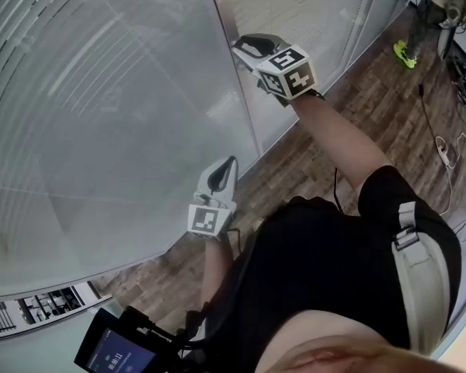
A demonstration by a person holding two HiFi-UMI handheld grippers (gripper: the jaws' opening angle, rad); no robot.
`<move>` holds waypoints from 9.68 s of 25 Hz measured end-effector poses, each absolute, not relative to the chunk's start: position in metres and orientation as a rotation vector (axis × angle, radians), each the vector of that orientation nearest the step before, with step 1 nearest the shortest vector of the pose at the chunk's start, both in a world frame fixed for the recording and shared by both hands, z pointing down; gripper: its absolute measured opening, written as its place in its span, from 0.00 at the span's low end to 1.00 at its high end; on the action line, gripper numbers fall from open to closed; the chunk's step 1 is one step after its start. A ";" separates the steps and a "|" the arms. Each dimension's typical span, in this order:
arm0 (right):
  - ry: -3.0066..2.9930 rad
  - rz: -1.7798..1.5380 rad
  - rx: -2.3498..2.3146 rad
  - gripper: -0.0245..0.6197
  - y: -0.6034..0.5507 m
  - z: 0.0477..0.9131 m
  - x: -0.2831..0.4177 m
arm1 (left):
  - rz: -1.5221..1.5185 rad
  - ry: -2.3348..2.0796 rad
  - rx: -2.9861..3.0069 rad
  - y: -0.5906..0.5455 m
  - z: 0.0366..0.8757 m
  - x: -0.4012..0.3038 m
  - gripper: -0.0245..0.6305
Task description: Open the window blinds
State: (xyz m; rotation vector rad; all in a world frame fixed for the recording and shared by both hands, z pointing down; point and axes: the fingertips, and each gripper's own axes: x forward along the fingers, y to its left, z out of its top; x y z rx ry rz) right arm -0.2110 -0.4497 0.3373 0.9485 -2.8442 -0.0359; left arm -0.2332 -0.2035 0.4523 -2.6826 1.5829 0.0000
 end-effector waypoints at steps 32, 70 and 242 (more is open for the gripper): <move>-2.506 -0.910 0.641 0.41 -0.425 0.329 -0.222 | -0.042 1.590 -2.761 -0.207 0.453 -0.216 0.04; -2.222 -1.137 0.742 0.23 -0.445 0.342 -0.223 | -0.021 1.579 -2.714 -0.207 0.461 -0.231 0.04; -3.198 -0.149 0.453 0.05 -0.336 0.416 0.001 | -0.183 1.407 -2.721 -0.295 0.451 -0.061 0.04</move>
